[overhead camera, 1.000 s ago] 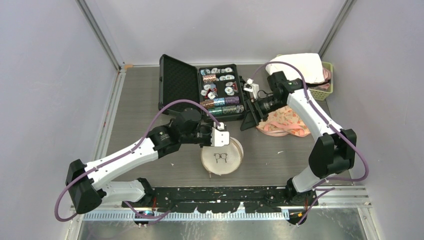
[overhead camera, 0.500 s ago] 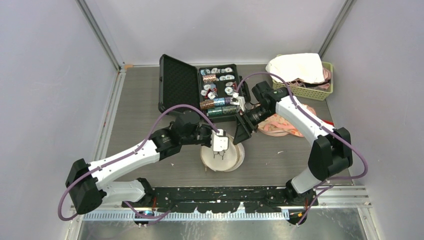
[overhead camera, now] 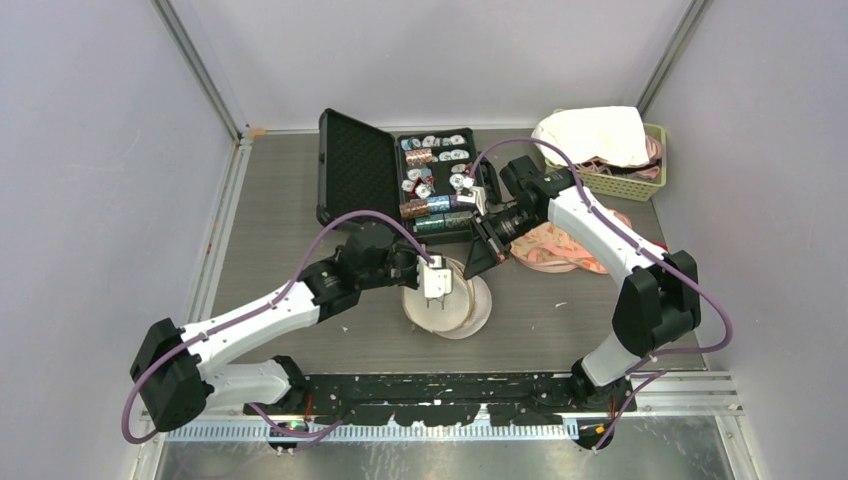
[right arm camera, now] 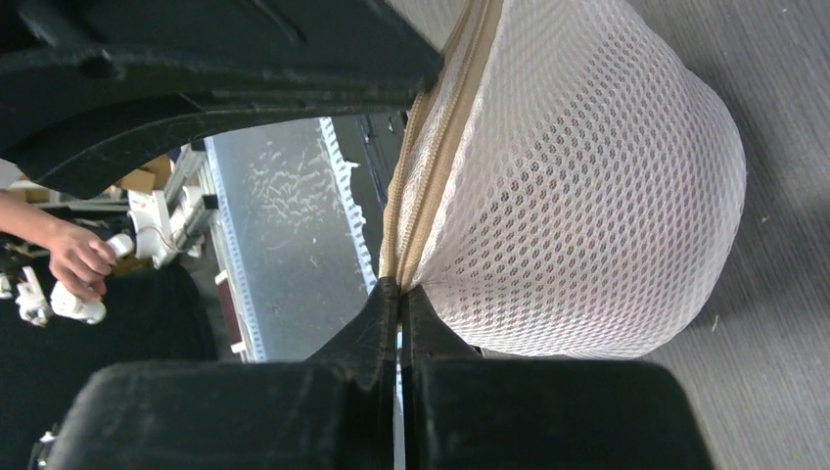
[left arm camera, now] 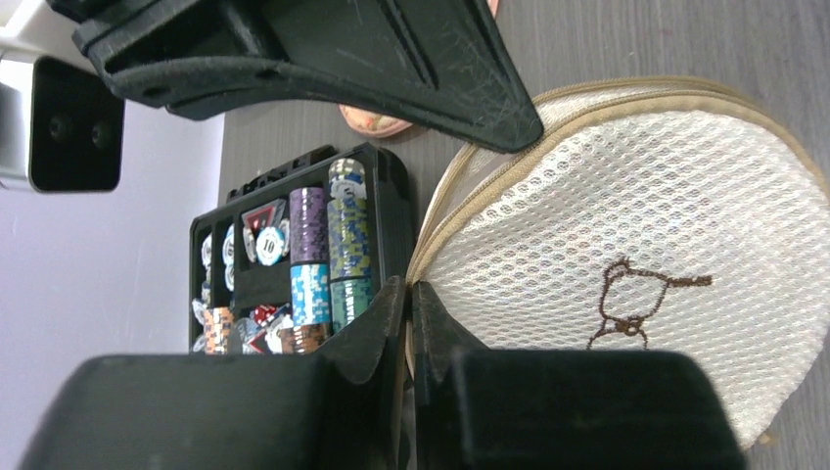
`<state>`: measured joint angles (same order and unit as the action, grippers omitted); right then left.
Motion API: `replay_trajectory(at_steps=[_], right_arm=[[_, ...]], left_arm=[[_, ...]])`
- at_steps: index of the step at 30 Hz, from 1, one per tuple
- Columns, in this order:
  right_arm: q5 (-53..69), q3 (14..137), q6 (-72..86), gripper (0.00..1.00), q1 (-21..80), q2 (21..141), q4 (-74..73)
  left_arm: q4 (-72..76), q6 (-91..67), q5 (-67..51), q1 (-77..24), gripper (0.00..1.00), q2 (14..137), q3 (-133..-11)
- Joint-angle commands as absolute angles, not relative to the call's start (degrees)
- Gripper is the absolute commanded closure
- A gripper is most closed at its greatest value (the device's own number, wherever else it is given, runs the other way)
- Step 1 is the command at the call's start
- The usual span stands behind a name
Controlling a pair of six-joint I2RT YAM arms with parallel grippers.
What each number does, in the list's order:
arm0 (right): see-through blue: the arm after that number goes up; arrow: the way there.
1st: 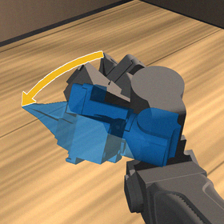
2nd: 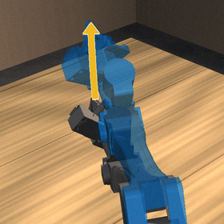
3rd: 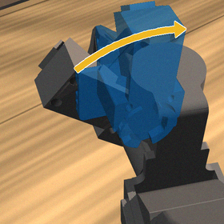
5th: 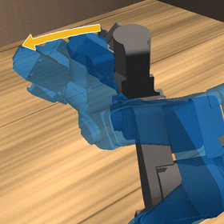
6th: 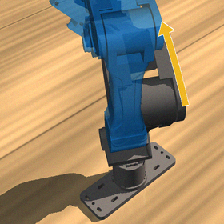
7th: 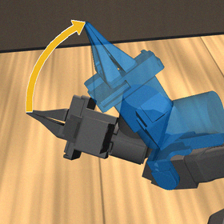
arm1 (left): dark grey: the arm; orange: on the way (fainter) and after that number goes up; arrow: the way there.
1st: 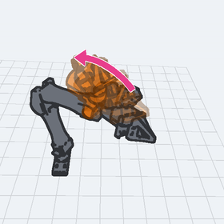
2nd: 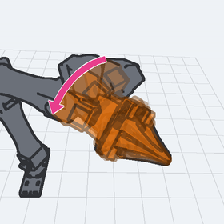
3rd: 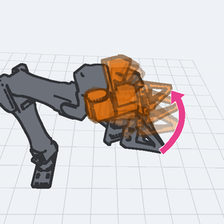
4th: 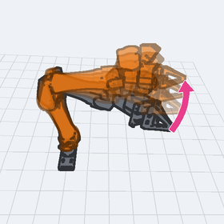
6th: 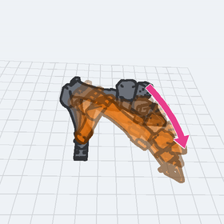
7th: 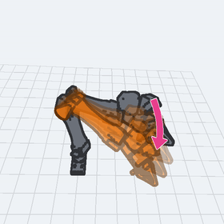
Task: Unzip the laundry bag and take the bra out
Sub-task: Unzip the laundry bag at the center of the board.
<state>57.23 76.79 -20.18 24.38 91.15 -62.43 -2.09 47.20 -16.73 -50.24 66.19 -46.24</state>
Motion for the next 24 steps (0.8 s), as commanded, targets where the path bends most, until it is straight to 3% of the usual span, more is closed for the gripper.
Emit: replay_trajectory(at_steps=[1,4,9,13,24], right_arm=[[57.3,79.1,-11.5,0.99,23.8,87.8,-56.9],[58.0,78.4,-4.2,0.99,23.8,86.8,-50.9],[58.7,76.9,3.2,0.99,24.2,85.3,-44.7],[54.4,78.3,2.8,0.99,26.4,84.0,-44.3],[43.0,75.4,1.5,0.99,32.6,84.7,-42.0]], left_arm=[[0.2,43.9,-13.7,-47.2,0.82,63.9,-46.5],[-5.7,41.2,-16.1,-45.3,0.73,62.2,-47.7],[-14.3,44.0,-22.9,-44.5,0.75,57.8,-47.8],[-17.6,42.3,-25.6,-44.5,0.53,56.8,-50.5],[-17.8,31.6,-27.1,-44.5,0.39,57.2,-53.7]])
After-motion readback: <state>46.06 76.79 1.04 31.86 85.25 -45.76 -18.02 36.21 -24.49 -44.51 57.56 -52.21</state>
